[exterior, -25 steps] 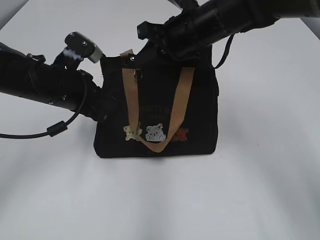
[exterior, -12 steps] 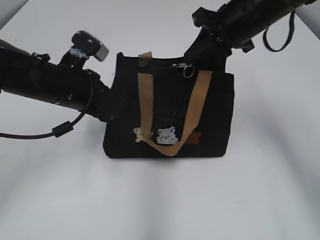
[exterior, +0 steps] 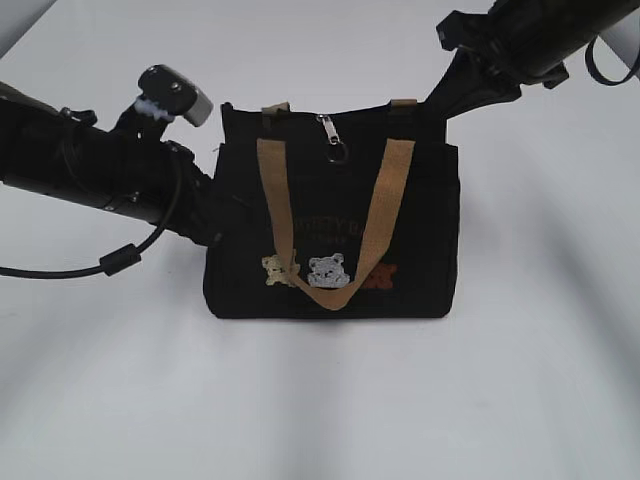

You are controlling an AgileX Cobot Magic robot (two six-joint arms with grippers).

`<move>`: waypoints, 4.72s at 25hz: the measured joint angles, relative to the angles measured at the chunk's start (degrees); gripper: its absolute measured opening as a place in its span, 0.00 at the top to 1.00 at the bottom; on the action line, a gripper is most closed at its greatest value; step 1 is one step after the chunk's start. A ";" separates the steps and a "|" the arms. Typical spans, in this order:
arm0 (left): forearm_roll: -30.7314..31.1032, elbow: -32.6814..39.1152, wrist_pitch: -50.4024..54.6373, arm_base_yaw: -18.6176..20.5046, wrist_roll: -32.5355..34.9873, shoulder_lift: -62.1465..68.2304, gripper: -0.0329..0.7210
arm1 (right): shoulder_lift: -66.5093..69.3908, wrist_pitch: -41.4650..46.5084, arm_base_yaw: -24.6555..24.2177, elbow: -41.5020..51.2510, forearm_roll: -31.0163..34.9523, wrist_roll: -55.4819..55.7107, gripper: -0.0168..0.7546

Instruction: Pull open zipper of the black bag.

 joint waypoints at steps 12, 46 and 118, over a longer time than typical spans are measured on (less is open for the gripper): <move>0.07 0.00 0.00 0.00 0.00 0.00 0.88 | 0.50 1.15 8.96 0.00 7.63 -3.76 0.37; -0.04 0.11 -0.76 0.07 0.00 0.00 0.88 | 0.87 1.15 -1.31 0.12 2.45 -2.04 0.98; 76.90 23.78 35.92 18.04 -103.32 -101.33 0.64 | -105.25 8.20 -3.85 57.39 -30.49 12.46 0.58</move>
